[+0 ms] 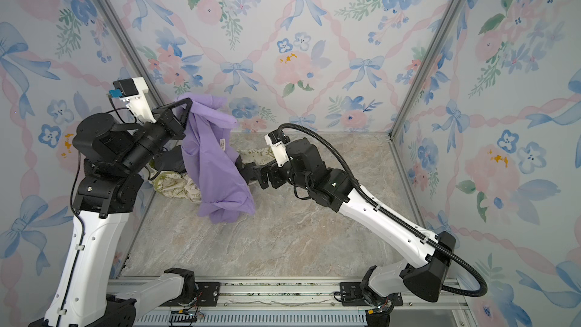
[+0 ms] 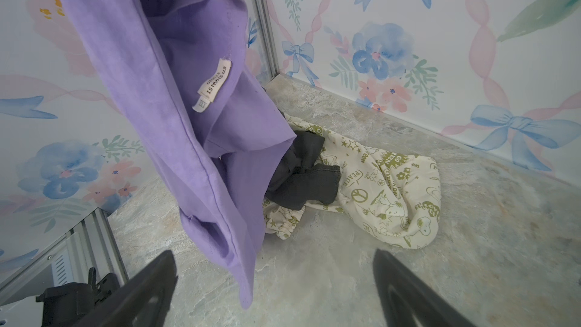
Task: Pick out a specific cloth from the pile
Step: 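Grasp the purple cloth with the left gripper and lift it up out of the pile, then bring the right gripper to the hanging purple cloth and grasp its edge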
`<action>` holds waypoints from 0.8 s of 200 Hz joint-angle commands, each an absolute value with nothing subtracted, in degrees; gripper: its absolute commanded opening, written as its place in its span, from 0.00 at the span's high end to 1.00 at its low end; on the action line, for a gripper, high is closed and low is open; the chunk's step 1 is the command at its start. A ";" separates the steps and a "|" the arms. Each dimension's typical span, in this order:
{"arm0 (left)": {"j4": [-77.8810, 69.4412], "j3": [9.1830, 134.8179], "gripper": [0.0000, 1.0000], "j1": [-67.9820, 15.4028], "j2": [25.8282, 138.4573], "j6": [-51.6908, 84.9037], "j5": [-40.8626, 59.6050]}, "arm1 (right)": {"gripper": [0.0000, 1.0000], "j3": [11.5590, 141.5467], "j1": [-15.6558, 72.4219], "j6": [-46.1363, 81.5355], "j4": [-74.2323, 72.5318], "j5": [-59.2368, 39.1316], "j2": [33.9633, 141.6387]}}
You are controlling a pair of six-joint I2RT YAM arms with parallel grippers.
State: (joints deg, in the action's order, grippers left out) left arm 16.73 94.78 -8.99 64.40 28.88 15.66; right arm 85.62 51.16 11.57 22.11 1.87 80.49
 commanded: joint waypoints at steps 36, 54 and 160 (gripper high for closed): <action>8.97 98.66 1.00 -9.94 68.66 37.18 24.81 | 0.01 87.30 51.19 7.08 21.82 5.85 76.99; 9.01 96.91 1.00 -12.16 69.33 37.88 24.39 | 0.01 86.02 49.94 6.98 21.74 6.33 75.38; 9.14 79.47 1.00 -31.11 75.69 41.54 12.32 | 0.02 78.42 42.72 11.90 24.38 6.08 69.04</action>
